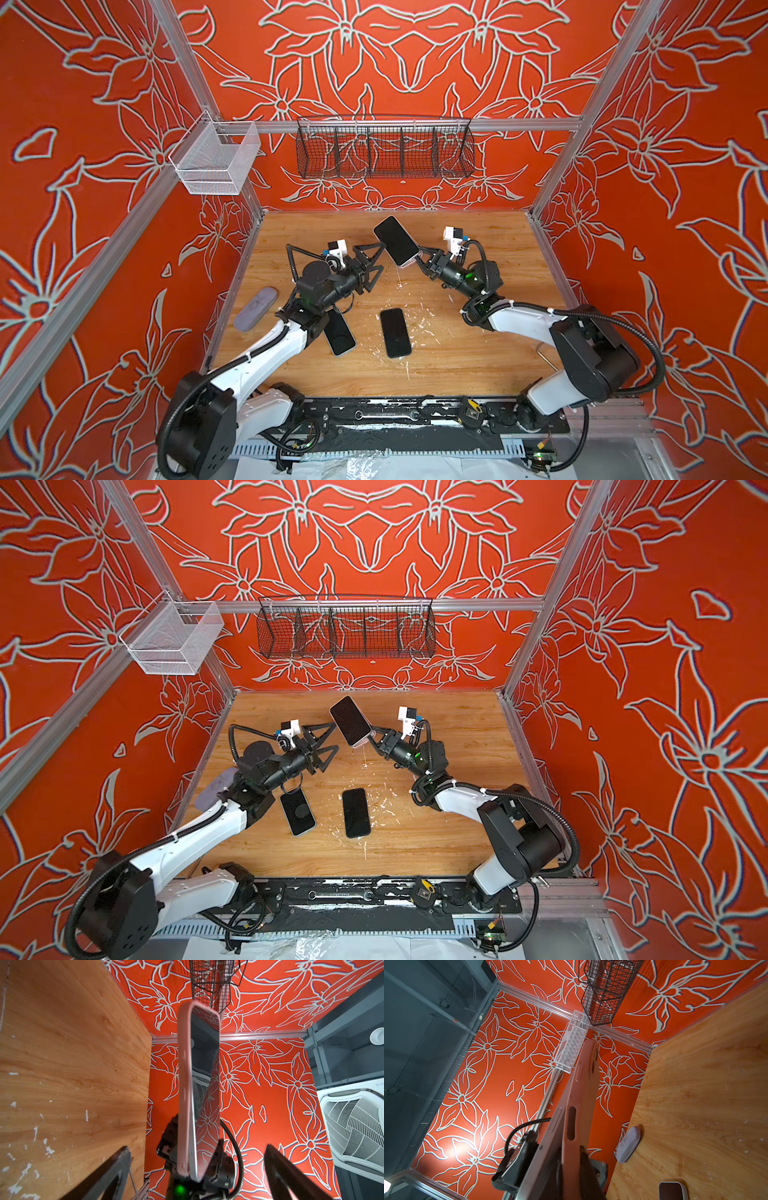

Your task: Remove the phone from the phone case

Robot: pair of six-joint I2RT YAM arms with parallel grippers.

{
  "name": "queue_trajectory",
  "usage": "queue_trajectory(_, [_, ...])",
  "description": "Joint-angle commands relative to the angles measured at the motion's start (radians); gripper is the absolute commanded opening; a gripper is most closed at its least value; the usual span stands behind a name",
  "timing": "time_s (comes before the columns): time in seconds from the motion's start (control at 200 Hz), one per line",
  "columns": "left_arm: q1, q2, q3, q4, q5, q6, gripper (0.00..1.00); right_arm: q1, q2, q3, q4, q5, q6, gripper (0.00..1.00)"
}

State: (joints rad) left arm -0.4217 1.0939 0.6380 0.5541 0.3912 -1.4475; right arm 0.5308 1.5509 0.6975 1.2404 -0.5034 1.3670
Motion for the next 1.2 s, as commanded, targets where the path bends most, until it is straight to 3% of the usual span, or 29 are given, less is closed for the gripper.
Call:
queue_trajectory(0.0, [-0.041,-0.066,0.028,-0.153,-0.069,-0.017,0.97,-0.007,0.013,0.042,0.123,0.032,-0.012,0.0])
queue_trajectory(0.085, [-0.079,-0.081,0.037,-0.171,-0.093,-0.046,0.97,-0.007,0.035,0.046,0.146,0.043,-0.018,0.0])
queue_trajectory(0.345, [-0.156,-0.028,0.035,-0.004,-0.169,-0.136,0.97,-0.007,0.07,0.066,0.169,0.052,-0.052,0.0])
queue_trajectory(0.741, [-0.166,0.122,0.104,0.191,-0.179,-0.184,0.97,-0.001,0.055,0.049,0.169,0.059,-0.081,0.0])
queue_trajectory(1.196, [-0.164,0.152,0.119,0.168,-0.199,-0.145,0.97,0.0,0.029,0.009,0.169,0.061,-0.082,0.0])
